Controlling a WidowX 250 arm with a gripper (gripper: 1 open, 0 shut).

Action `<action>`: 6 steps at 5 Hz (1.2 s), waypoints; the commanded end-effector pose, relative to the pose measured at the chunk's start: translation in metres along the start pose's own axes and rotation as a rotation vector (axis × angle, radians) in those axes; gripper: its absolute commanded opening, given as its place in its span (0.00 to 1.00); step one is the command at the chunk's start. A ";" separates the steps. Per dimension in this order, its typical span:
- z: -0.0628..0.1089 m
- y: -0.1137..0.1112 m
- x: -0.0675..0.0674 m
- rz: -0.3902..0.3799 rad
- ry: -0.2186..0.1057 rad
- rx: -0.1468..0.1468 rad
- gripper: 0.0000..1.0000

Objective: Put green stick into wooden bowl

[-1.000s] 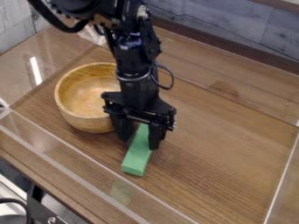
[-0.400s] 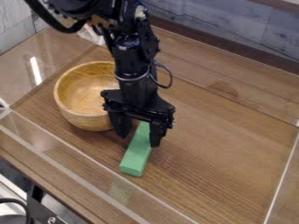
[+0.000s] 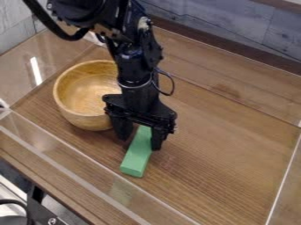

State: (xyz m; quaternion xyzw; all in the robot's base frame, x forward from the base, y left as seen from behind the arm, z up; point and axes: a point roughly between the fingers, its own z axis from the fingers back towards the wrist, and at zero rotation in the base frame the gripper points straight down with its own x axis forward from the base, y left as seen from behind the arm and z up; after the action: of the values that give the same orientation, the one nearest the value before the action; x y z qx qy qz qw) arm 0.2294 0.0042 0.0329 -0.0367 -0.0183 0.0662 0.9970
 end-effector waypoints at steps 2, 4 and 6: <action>-0.010 0.001 0.002 0.002 -0.017 0.027 1.00; -0.006 0.003 0.002 0.007 -0.013 0.028 0.00; 0.003 0.005 0.002 0.019 0.004 0.022 0.00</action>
State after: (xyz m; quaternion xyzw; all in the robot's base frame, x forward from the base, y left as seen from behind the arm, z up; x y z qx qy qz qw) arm 0.2185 0.0068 0.0236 -0.0260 0.0163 0.0721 0.9969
